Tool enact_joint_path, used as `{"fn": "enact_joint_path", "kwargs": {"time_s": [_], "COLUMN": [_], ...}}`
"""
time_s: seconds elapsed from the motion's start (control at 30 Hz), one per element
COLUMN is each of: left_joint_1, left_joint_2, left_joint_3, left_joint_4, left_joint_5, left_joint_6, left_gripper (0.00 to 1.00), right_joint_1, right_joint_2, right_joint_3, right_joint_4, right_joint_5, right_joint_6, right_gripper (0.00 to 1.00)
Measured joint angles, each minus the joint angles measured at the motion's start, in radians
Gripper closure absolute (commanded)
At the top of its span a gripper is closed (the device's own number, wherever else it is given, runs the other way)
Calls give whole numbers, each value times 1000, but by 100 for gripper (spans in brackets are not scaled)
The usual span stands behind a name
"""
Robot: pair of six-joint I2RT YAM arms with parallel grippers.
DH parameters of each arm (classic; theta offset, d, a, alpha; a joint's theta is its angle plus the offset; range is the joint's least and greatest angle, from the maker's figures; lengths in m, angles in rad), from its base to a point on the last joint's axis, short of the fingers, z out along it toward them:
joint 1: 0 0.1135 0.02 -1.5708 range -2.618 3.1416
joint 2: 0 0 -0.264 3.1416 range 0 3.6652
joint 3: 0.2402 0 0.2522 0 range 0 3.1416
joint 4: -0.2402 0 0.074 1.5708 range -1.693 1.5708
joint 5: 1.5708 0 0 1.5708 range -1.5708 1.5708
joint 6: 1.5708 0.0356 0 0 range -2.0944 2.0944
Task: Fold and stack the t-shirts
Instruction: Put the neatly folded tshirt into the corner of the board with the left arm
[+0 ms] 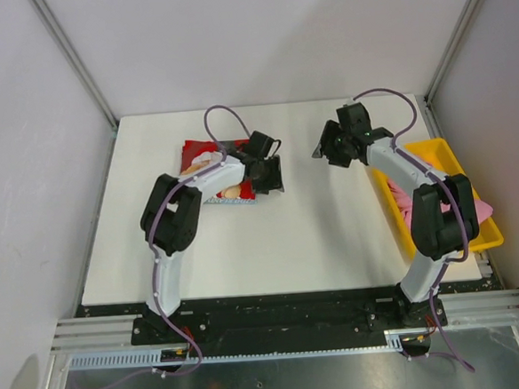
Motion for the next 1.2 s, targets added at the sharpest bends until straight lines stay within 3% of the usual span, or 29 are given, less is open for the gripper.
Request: {"fn": "enact_joint_path", "kwargs": {"time_s": [0.27,0.6,1.2], "left_joint_1": [76,207,518], "left_joint_2": [44,82,302], "left_joint_3": [11,73,443], "left_joint_4": [-4,-27,-113], "left_joint_5": [-5,-5,28], "left_joint_6": [15,139,344], "left_gripper": [48,48,46], "right_joint_1": [-11,-13,-13], "right_joint_2": [-8,-8,7], "right_joint_3": [-28,-29,-29], "right_joint_4": [-14,-18,-17], "right_joint_5": [-1,-17,-69], "right_joint_6": [-14,-21,-35], "right_gripper": [43,44,44]}}
